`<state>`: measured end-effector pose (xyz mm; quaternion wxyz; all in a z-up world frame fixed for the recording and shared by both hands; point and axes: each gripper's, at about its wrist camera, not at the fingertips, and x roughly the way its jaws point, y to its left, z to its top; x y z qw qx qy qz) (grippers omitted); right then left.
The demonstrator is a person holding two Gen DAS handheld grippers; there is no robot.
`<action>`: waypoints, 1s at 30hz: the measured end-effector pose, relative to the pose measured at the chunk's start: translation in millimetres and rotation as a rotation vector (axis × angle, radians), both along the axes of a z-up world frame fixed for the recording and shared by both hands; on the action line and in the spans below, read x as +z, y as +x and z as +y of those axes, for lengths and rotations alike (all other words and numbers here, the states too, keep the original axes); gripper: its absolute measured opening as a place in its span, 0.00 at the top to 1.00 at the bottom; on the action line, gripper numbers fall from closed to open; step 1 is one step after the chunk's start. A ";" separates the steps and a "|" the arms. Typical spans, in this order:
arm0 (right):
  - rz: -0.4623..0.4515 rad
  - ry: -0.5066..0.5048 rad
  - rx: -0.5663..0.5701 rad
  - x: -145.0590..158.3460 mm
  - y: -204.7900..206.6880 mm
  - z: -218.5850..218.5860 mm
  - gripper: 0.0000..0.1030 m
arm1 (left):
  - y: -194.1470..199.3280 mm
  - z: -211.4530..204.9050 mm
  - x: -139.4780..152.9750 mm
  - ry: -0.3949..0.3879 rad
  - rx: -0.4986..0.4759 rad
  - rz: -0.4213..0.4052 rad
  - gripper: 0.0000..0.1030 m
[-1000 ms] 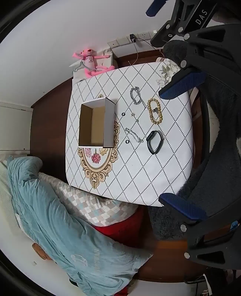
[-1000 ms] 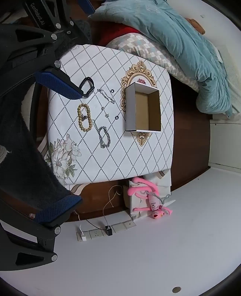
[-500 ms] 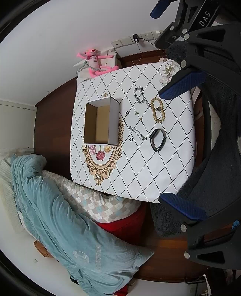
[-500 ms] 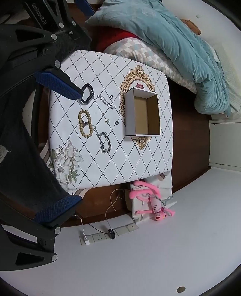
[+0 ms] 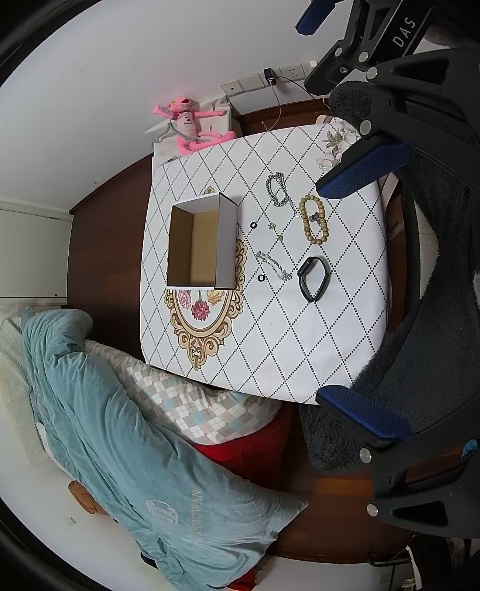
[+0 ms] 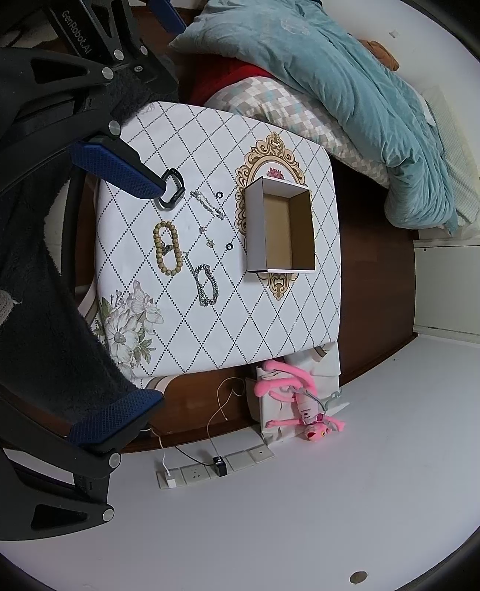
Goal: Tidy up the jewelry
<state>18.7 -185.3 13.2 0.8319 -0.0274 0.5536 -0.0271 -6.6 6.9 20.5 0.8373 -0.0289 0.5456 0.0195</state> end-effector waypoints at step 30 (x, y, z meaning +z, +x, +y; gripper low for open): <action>0.001 -0.002 -0.009 1.6 0.4 -6.1 0.00 | 2.8 -3.8 -0.3 0.002 -0.001 -0.003 0.00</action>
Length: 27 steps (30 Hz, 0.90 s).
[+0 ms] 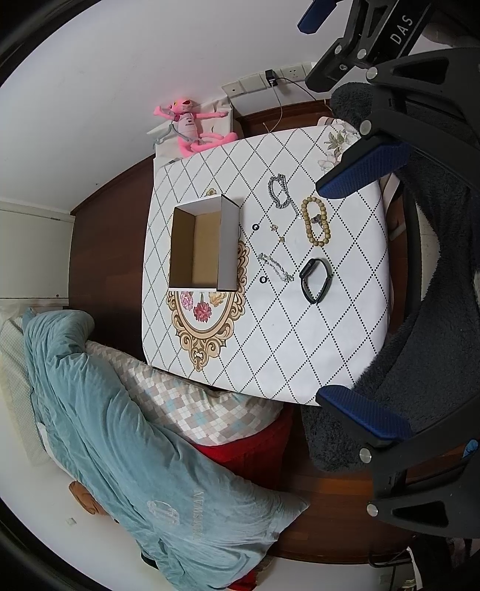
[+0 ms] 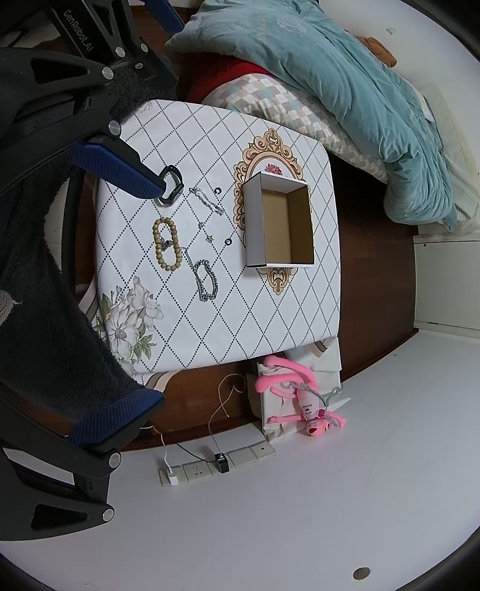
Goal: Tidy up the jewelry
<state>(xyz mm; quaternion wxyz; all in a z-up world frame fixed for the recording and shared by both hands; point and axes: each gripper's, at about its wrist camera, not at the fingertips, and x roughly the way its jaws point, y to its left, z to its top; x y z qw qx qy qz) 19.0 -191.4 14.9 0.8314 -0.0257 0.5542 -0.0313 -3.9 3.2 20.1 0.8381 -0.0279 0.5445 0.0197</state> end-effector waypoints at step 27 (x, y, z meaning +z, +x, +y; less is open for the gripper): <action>-0.001 -0.001 -0.001 0.9 -1.2 -3.2 0.00 | -1.2 -5.9 5.2 -0.002 -0.005 -0.007 0.00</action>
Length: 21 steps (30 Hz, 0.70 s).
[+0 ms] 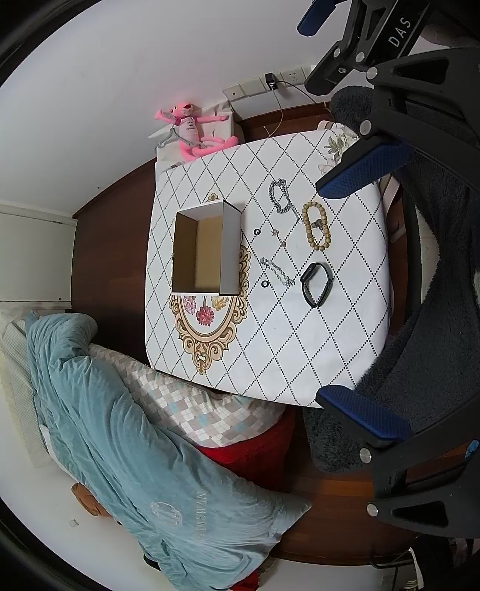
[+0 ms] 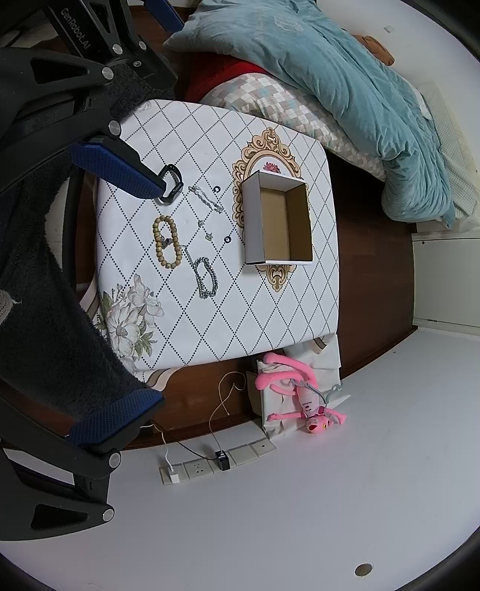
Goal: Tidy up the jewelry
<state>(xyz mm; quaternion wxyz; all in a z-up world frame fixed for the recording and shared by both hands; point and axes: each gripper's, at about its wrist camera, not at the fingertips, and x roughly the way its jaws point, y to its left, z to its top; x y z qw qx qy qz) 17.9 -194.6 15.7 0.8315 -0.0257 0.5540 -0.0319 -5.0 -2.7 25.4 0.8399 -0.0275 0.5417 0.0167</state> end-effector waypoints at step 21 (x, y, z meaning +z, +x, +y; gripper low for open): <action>0.108 0.023 -0.079 -106.7 73.0 -20.2 0.00 | 72.6 14.9 -134.4 0.093 0.023 0.114 0.01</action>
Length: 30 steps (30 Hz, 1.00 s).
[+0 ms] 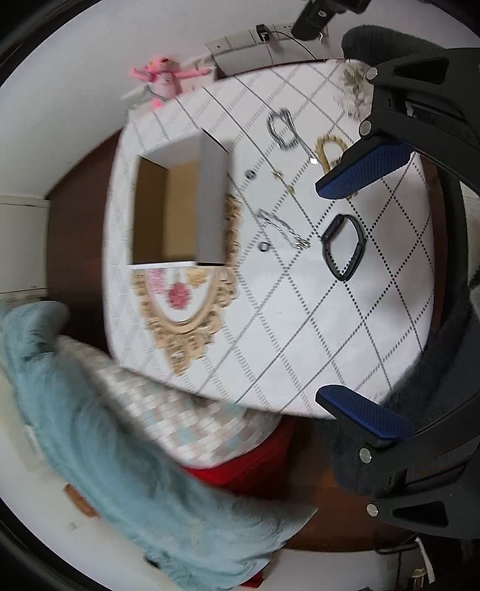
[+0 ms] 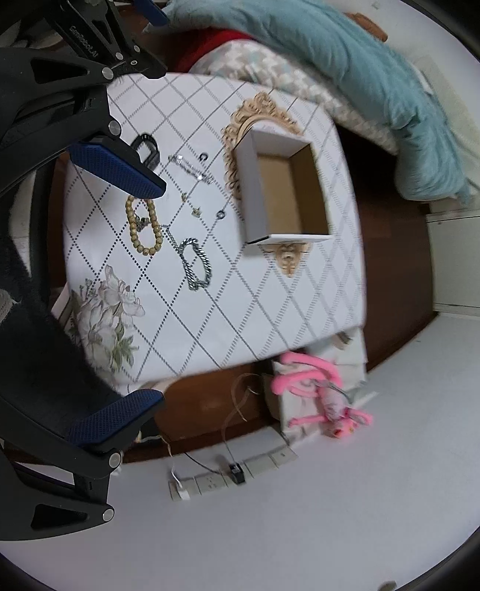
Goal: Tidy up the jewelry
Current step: 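Grasp the black band bracelet with the left tool while the right tool grasps the wooden bead bracelet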
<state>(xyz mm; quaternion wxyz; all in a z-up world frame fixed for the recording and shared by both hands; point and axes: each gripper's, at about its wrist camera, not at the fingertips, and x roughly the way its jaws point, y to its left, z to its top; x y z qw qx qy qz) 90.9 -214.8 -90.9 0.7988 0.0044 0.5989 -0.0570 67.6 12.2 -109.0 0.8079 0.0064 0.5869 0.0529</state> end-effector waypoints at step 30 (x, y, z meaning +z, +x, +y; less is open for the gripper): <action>0.232 0.053 0.050 -182.0 14.4 35.7 0.61 | 28.9 15.0 -148.7 -0.096 -0.029 0.232 0.87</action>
